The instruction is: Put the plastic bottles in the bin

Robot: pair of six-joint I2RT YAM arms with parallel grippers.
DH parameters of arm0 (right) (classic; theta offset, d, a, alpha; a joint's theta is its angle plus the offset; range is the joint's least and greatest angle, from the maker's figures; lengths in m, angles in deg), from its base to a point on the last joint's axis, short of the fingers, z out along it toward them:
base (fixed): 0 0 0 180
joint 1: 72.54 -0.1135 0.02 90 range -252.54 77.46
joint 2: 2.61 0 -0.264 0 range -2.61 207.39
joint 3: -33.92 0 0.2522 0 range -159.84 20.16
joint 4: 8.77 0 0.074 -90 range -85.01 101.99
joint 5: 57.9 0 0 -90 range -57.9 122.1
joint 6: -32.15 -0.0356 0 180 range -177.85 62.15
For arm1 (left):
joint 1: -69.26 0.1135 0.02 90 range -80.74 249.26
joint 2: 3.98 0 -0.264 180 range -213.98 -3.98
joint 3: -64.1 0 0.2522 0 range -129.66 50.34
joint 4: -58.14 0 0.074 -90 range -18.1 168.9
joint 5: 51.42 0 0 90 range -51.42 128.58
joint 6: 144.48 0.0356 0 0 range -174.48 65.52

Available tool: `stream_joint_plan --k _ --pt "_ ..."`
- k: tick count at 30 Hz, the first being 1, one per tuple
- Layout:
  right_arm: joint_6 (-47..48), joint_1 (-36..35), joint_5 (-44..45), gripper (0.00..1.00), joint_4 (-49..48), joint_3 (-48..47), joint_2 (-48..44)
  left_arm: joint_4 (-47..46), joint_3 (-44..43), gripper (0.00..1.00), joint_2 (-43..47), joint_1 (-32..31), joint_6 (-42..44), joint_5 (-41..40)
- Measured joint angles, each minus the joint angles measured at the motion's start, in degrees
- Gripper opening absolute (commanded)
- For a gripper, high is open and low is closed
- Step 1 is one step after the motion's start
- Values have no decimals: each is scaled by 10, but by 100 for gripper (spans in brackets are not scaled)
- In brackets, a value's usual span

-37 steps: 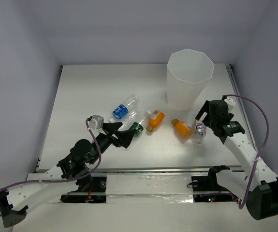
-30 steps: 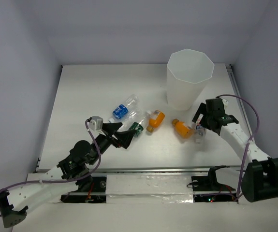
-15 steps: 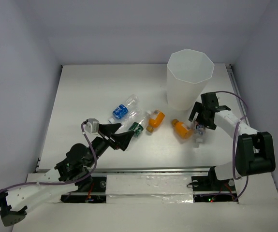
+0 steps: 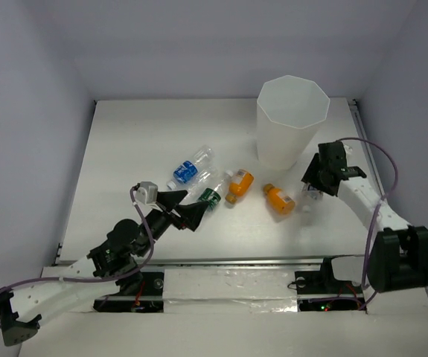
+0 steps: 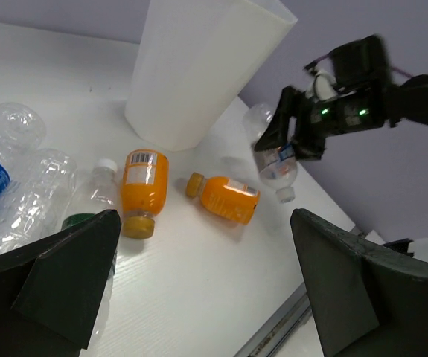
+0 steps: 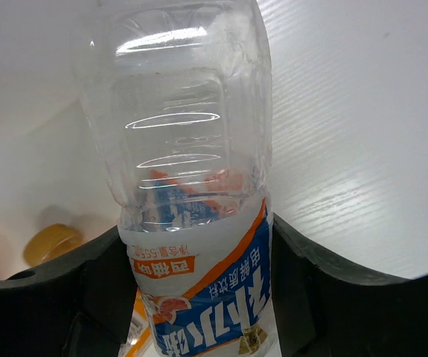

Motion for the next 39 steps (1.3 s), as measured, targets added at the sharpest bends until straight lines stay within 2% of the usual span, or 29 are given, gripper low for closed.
stream_joint_plan --k 8,13,14,15,16,17,19,21,22,23,25,26,29,34,39 --pt "-13 0 16 59 49 -1 -214 -20 0 99 -88 0 -5 28" --pt "-11 0 -19 59 108 -73 -365 -58 -3 97 -143 0 -5 62" --pt "-10 0 -29 59 111 -97 -379 -68 -7 70 -163 0 -5 69" --pt "-9 0 -40 59 112 -122 -391 -80 -14 56 -188 0 -8 78" --pt "-7 0 -56 59 111 -155 -398 -92 -22 35 -212 0 -12 85" --pt "-5 0 -67 59 105 -179 -398 -103 -30 24 -235 0 -18 92" --pt "3 0 -93 59 88 -227 -386 -121 -47 19 -296 -3 -21 103" --pt "13 0 -116 59 68 -263 -359 -134 -67 23 -355 -10 -31 110" --pt "18 0 -128 59 54 -278 -342 -136 -80 29 -381 -14 -37 110" --pt "23 0 -140 59 37 -292 -322 -138 -94 40 -410 -18 -43 109" --pt "32 0 -159 59 -9 -306 -281 -143 -127 51 -464 -26 -58 106" --pt "38 0 -164 60 -24 -311 -260 -143 -149 64 -496 -31 -64 103" --pt "58 0 -170 61 -77 -337 -177 -145 -215 84 -582 -42 -84 87" --pt "88 0 -170 62 -170 -358 -50 -146 -276 98 -678 -49 -126 78" --pt "105 0 -164 65 -242 -358 34 -144 -299 99 -726 -48 -172 68"
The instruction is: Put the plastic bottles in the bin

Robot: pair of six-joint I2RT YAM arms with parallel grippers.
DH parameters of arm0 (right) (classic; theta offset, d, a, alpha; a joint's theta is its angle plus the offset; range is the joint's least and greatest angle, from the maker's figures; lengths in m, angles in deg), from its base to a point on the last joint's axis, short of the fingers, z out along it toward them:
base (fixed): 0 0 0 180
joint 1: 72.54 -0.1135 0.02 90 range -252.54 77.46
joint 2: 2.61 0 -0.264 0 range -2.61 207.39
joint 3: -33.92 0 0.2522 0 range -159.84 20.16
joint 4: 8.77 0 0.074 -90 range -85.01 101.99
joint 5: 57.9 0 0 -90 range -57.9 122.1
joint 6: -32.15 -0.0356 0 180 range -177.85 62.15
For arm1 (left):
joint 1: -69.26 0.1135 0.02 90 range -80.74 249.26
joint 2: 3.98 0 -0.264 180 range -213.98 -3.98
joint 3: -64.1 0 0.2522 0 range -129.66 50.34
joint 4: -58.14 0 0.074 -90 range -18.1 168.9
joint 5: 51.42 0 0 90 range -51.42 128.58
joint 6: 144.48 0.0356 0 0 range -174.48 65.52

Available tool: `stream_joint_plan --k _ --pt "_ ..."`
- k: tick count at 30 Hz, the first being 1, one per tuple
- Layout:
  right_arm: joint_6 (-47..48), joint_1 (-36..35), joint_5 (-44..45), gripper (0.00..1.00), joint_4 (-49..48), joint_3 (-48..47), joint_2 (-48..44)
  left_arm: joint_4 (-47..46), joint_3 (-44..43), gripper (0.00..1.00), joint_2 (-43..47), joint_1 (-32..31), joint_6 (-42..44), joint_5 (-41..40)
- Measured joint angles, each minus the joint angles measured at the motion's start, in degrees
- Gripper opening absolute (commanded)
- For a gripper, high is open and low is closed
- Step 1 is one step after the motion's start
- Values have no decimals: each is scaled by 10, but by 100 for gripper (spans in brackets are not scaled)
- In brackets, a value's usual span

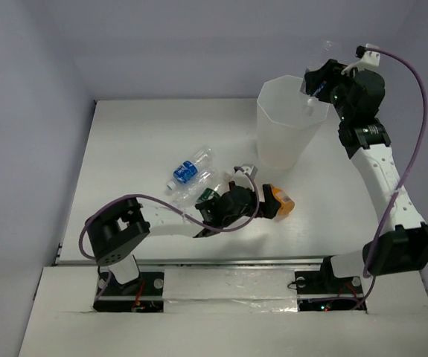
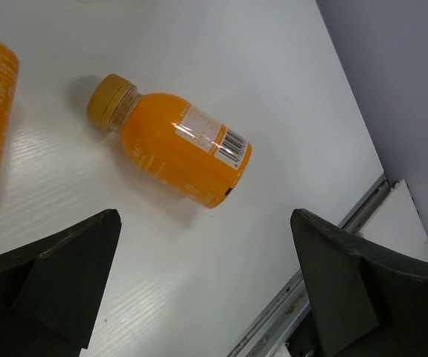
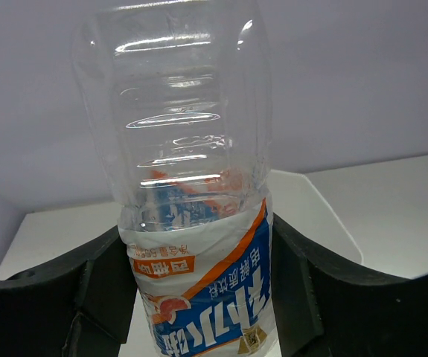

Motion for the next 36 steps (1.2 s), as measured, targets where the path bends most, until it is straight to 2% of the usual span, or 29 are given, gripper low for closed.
stream_joint_plan --k 12,15,16,17,27,36 --pt "35 -35 6 74 -132 20 66 22 -67 99 -99 0 -40 -35" --pt "39 -42 6 88 -144 40 67 28 -77 99 -112 0 -43 -43" --pt "41 -42 6 97 -146 44 67 29 -81 99 -116 0 -43 -45" --pt "42 -45 6 99 -146 47 68 31 -87 99 -121 0 -43 -46" --pt "53 -59 7 100 -147 55 61 31 -121 99 -156 0 -43 -45" --pt "31 -92 7 100 -158 128 -29 39 -166 99 -203 0 -42 -50"
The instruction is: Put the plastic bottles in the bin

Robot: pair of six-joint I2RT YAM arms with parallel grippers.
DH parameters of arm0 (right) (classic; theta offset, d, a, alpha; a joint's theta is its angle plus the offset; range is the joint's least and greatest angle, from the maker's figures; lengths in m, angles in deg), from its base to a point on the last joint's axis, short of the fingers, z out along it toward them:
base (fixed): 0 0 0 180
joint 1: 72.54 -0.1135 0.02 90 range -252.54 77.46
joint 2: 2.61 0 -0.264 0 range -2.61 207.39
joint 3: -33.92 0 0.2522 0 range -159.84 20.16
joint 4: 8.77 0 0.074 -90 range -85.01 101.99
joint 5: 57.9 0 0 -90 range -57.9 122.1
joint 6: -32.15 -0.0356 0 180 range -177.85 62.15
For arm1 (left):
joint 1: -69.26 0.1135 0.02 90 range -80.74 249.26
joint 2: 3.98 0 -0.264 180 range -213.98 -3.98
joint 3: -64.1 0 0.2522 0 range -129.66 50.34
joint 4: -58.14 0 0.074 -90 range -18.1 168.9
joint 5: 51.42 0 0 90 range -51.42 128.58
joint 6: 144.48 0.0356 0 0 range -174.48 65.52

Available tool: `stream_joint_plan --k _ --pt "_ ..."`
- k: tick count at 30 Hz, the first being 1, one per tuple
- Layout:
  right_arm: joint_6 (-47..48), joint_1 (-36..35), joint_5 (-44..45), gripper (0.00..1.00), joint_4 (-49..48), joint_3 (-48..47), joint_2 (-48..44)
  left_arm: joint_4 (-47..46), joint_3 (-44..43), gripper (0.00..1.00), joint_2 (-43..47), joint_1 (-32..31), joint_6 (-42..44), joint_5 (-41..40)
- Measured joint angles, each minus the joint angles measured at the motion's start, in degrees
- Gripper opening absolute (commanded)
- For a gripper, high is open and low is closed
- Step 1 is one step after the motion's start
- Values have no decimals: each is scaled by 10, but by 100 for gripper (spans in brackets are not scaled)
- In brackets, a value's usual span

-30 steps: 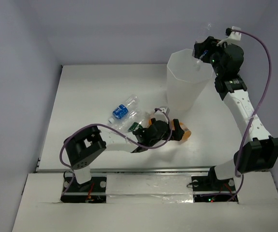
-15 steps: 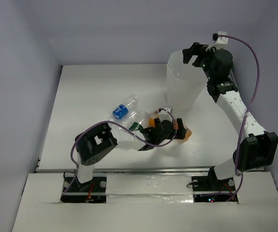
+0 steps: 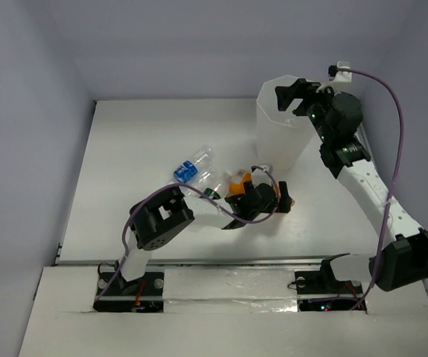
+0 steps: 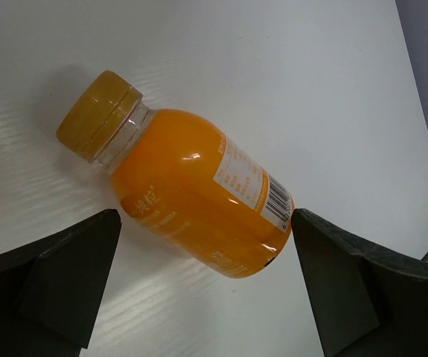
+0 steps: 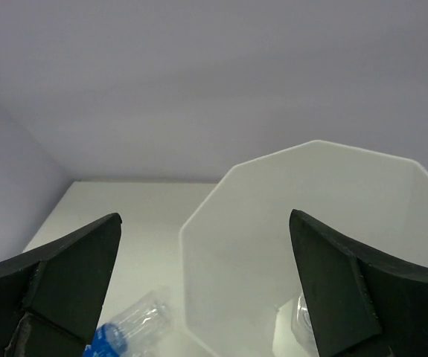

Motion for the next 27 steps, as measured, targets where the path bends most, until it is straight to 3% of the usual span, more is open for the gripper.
stream_joint_plan --k 11,17,22,23,27 --pt "-34 -21 -9 99 -8 92 -87 4 -31 94 -28 0 13 -16" --pt "-45 -30 -18 99 2 122 -125 34 -48 99 -42 0 37 -32" --pt "-50 -32 -24 99 11 141 -153 44 -65 87 -58 1 56 -43" --pt "-52 -32 -24 99 11 145 -159 44 -66 80 -60 1 59 -44" --pt "-53 -32 -24 99 19 164 -184 44 -66 75 -61 2 68 -46"
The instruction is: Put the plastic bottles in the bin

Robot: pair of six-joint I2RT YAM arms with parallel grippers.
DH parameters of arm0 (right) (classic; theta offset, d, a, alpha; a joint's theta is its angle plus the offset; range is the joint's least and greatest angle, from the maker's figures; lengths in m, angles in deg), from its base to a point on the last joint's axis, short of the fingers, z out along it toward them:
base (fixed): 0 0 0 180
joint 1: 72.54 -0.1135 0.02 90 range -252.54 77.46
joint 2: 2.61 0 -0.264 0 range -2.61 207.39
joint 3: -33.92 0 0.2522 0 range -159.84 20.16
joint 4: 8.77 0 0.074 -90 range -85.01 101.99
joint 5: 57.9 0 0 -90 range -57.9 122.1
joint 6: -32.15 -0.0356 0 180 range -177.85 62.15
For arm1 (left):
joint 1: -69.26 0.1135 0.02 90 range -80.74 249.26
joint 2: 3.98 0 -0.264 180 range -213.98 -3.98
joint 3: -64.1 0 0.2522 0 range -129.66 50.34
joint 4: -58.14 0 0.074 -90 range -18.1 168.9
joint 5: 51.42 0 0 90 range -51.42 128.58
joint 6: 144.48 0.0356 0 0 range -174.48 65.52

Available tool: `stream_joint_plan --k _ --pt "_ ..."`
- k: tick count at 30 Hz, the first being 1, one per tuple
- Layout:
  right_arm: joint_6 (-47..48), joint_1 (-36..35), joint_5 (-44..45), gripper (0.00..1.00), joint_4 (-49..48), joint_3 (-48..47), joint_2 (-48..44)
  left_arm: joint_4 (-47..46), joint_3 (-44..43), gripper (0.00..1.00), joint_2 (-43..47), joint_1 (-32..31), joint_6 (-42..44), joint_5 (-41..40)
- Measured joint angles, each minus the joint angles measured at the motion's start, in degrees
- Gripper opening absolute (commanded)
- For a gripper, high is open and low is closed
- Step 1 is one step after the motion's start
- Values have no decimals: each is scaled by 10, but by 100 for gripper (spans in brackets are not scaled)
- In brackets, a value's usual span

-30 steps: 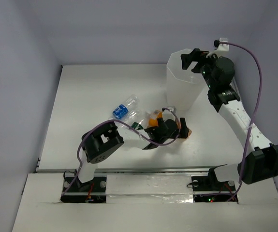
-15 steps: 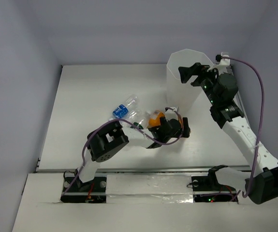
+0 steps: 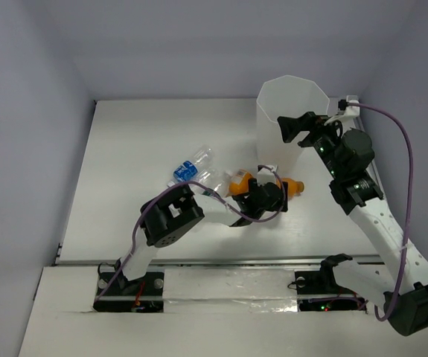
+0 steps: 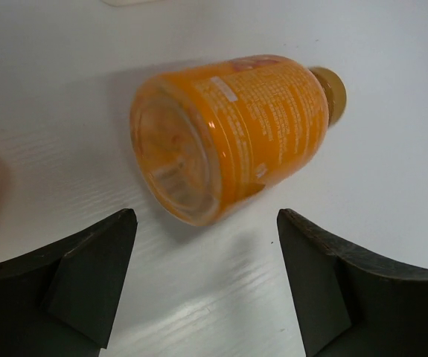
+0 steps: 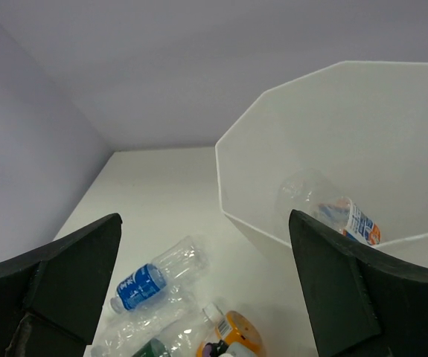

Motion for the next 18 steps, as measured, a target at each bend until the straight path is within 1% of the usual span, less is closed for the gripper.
stream_joint_plan --k 1,5,11,13,18 --pt "-1 0 0 99 1 4 -5 0 0 76 0 0 2 0" --pt "-6 0 0 98 5 22 -21 -7 6 86 2 0 10 3" --pt "-15 0 3 96 12 61 -46 -19 70 97 51 0 16 15" --pt "-17 0 3 95 14 71 -54 -20 81 99 67 0 14 19" --pt "-21 0 2 95 17 78 -75 -40 81 99 85 3 1 27"
